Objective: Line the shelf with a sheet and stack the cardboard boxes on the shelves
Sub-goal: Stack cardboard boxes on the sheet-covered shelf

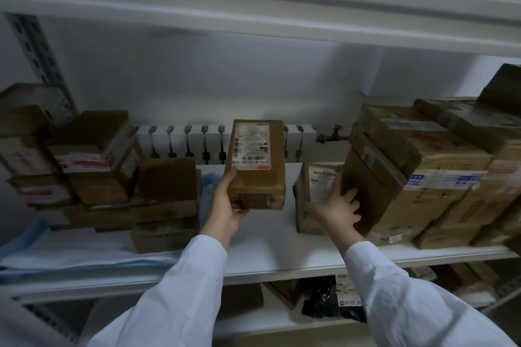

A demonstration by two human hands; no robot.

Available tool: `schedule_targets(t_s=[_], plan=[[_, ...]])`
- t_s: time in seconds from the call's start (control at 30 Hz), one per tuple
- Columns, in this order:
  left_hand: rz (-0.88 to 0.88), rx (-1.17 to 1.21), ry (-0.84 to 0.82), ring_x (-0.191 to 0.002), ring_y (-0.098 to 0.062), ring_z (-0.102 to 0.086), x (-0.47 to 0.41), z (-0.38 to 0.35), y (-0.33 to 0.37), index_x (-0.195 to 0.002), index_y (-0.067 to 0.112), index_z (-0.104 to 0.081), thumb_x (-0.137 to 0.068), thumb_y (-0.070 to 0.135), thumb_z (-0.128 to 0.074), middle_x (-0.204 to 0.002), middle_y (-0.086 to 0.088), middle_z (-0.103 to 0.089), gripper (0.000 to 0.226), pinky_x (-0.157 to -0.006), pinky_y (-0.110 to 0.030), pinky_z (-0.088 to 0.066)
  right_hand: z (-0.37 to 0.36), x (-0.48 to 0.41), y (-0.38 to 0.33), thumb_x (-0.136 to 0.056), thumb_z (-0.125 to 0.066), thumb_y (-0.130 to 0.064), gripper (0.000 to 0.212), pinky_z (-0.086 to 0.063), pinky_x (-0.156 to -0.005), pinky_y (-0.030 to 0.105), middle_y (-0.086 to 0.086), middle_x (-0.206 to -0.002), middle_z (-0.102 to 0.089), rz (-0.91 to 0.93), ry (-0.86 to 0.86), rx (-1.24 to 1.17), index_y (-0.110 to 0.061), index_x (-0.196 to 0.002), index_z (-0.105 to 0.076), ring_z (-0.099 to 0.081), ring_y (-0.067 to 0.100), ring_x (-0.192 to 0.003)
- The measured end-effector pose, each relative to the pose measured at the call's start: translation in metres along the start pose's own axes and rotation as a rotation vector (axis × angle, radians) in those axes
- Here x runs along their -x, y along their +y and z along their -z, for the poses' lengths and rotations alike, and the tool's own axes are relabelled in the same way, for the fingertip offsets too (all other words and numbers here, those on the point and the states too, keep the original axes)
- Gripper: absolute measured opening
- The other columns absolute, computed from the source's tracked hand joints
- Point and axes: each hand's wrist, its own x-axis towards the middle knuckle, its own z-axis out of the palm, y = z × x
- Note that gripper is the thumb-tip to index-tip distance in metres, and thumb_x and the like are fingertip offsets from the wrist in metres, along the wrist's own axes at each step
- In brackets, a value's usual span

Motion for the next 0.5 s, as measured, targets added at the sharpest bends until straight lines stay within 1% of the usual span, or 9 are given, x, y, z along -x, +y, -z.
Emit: schedule_targets(t_s=[0.07,0.17,0.23,0.3,0.4,0.47,0.5], plan=[[-0.040,0.003,0.003,-0.095,-0.024,-0.058,0.000,0.005,0.010,-0.115,0.020,-0.051,-0.088,0.036,-0.058,-0.101,-0.007,-0.061,0.033,-0.098,-0.046,-0.045,0.001,0.008,-0.015,-0.070,-0.069,-0.062,0.118,-0.015,-0.113,0.055,0.019,-0.157,0.005,0.053,0.052,-0.073,-0.030,-0.149,0.013,-0.009,0.044,-0.141],[-0.106,-0.022,-0.003,-0.102,-0.026,-0.059,0.002,0.008,0.023,-0.118,0.022,-0.053,-0.087,0.039,-0.058,-0.107,-0.007,-0.063,0.035,-0.095,-0.045,-0.047,0.003,0.020,-0.037,-0.069,-0.073,-0.055,0.115,-0.013,-0.113,0.054,0.016,-0.156,-0.002,0.151,0.131,-0.196,-0.031,-0.149,0.005,-0.010,0.041,-0.141],[-0.154,-0.047,-0.008,-0.105,-0.026,-0.059,0.004,0.012,0.032,-0.116,0.024,-0.054,-0.087,0.039,-0.058,-0.110,-0.007,-0.062,0.033,-0.090,-0.041,-0.050,0.004,0.028,-0.052,-0.068,-0.075,-0.054,0.113,-0.012,-0.113,0.053,0.015,-0.154,-0.005,0.212,0.169,-0.271,-0.032,-0.149,0.000,-0.009,0.040,-0.141],[-0.204,-0.067,-0.006,-0.105,-0.025,-0.059,0.006,0.016,0.042,-0.120,0.024,-0.053,-0.086,0.038,-0.060,-0.112,-0.006,-0.062,0.038,-0.090,-0.039,-0.050,0.005,0.035,-0.067,-0.068,-0.076,-0.052,0.111,-0.012,-0.113,0.053,0.015,-0.154,-0.006,0.248,0.200,-0.335,-0.032,-0.149,-0.004,-0.009,0.039,-0.141],[-0.277,-0.085,0.008,-0.106,-0.023,-0.059,0.009,0.022,0.057,-0.125,0.024,-0.051,-0.085,0.039,-0.061,-0.114,-0.004,-0.062,0.044,-0.092,-0.039,-0.050,0.008,0.046,-0.086,-0.068,-0.076,-0.052,0.108,-0.011,-0.114,0.052,0.014,-0.154,-0.006,0.291,0.227,-0.378,-0.035,-0.149,-0.007,-0.009,0.038,-0.141],[-0.307,-0.082,0.028,-0.103,-0.021,-0.060,0.011,0.027,0.066,-0.122,0.024,-0.054,-0.085,0.039,-0.061,-0.114,-0.004,-0.063,0.040,-0.086,-0.035,-0.052,0.009,0.053,-0.100,-0.070,-0.073,-0.053,0.101,-0.010,-0.114,0.052,0.012,-0.156,-0.002,0.327,0.248,-0.387,-0.039,-0.148,-0.010,-0.006,0.037,-0.142],[-0.316,-0.090,0.042,-0.102,-0.019,-0.061,0.012,0.030,0.070,-0.119,0.025,-0.056,-0.086,0.040,-0.060,-0.113,-0.003,-0.064,0.037,-0.085,-0.035,-0.051,0.011,0.058,-0.107,-0.071,-0.072,-0.054,0.098,-0.010,-0.114,0.052,0.011,-0.157,0.000,0.345,0.265,-0.383,-0.041,-0.147,-0.012,-0.005,0.037,-0.143]])
